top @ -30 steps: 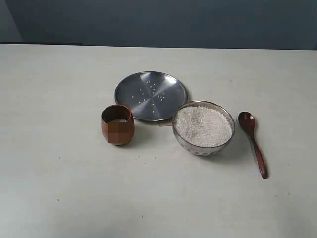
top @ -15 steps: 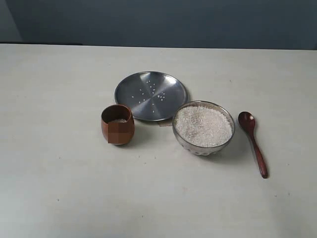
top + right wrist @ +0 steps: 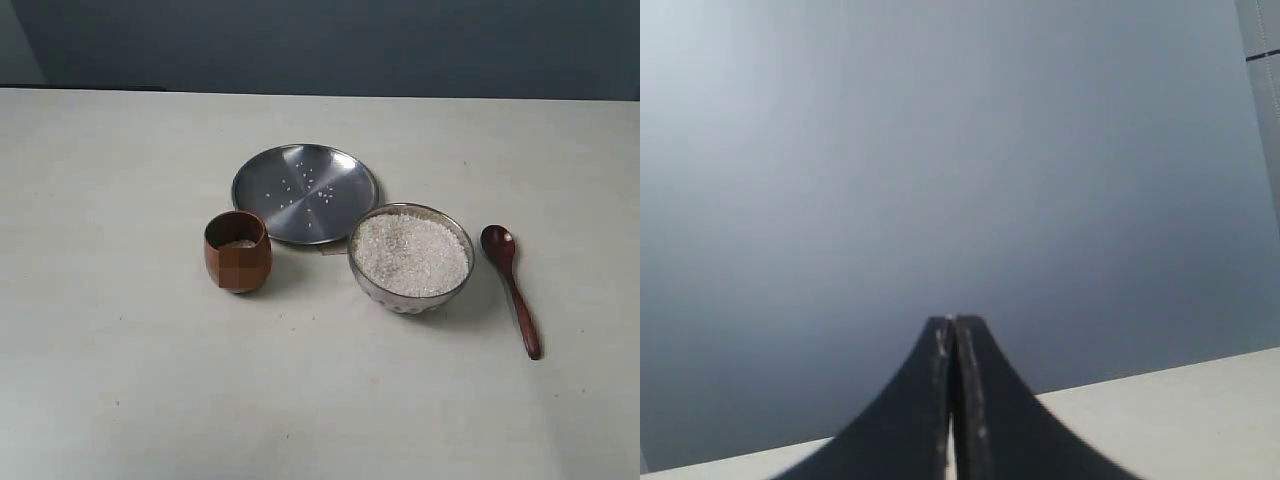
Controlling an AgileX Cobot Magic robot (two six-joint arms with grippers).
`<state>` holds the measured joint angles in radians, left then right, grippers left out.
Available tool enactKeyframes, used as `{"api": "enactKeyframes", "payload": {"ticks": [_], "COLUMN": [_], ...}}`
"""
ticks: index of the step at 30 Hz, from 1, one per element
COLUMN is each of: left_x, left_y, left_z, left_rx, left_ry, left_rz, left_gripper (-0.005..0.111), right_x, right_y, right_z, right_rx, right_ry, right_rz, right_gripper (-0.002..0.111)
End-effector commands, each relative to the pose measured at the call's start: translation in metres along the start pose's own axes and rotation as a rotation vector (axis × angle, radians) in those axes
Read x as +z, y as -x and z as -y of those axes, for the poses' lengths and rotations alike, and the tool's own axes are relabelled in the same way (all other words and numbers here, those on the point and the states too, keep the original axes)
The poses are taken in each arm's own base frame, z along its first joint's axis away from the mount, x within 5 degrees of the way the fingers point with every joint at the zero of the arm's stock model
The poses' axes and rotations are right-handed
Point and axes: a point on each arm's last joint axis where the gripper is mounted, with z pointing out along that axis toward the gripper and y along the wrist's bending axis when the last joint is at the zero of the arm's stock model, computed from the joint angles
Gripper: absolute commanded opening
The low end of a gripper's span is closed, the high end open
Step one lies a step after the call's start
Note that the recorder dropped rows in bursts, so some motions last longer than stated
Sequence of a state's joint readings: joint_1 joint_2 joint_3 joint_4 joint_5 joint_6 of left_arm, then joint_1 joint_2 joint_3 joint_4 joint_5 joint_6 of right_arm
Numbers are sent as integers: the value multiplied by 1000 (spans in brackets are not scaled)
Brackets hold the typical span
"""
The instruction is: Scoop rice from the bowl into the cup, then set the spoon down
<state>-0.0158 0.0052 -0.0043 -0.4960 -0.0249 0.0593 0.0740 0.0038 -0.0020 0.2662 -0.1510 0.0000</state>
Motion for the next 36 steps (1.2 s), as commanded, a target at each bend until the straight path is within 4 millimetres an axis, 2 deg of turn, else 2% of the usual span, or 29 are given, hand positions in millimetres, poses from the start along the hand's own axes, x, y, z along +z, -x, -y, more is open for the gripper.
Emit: {"api": "enactKeyframes", "payload": {"ticks": [1,4,9,13,18,25,31,36], "left_x": [0,0,0,-1,-3,-11,-20,-26], "left_y": [0,-1,-3,-3,14,39,54,53], "left_z": [0,0,0,4,15,37,52,61], "left_rx": [-82,-92,-269,-332,-319,-189,-21,-21], "left_ry": [-3,-4,-4,-20,-66,-169,-250,-310], "left_rz": [10,1,-28,-64,-54,-91,-126,-243], "left_gripper": [0,0,0,0,0,0,0,0], "right_x": [0,0,0,0,-1,-1,12,29], "right_y": [1,2,1,4,26,56,76,87], "right_z": [1,1,3,1,-13,-26,-31,-34], "right_rx": [12,20,272,307,214,78,-44,-104], "right_ry": [-6,-7,-34,-28,34,60,22,-17], "right_rz": [20,26,25,2,-73,-200,-368,-533], "right_gripper": [0,0,0,0,0,0,0,0]}}
